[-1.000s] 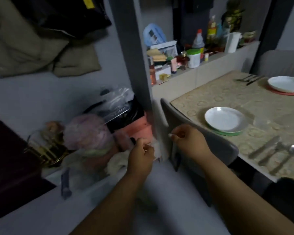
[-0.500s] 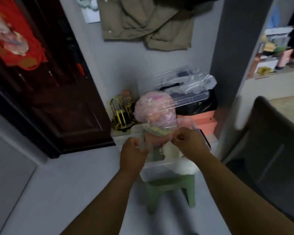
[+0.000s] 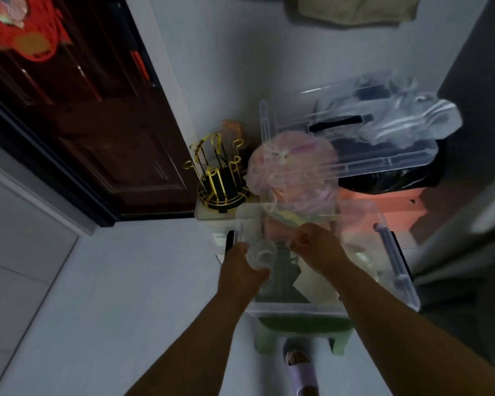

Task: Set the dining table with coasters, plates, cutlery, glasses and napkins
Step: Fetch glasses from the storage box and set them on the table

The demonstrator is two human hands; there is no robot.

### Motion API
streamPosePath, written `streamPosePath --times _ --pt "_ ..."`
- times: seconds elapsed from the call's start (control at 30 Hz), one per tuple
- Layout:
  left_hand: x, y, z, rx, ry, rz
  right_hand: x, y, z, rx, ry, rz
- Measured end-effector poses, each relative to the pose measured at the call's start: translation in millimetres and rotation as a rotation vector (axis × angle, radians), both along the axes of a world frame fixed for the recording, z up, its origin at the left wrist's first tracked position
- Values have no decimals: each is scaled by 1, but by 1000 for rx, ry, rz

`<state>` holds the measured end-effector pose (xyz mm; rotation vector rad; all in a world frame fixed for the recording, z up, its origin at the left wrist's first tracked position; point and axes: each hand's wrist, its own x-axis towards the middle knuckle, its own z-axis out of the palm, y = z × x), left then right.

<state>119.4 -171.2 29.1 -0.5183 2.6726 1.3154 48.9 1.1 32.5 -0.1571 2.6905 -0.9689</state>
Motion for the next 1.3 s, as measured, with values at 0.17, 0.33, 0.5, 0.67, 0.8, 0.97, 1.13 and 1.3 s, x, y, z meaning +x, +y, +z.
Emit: streamPosePath --times 0.17,0.33,0.5,0.67,0.8,0.97,1.13,1.3 --pt "-32 14 -52 -47 -107 1 -49 -12 -45 -78 -70 127" --pt "-44 17 -102 -93 -219 42 -82 -23 -105 63 -153 328" --pt "-52 21 -150 -269 -236 -42 -106 -41 -139 131 -176 509" --pt "-65 24 -166 -333 -364 -75 -125 -56 -184 153 -190 624" --pt "-69 29 -164 -563 -347 -158 -132 -62 -207 177 -180 707" --pt "-76 24 -172 -674 -372 -271 -137 -67 -219 140 -166 687" --pt "-82 22 -167 -598 -392 -327 -135 -46 -210 155 -69 593" --pt "-87 20 -138 -566 -341 -318 -122 -16 -175 91 -17 442"
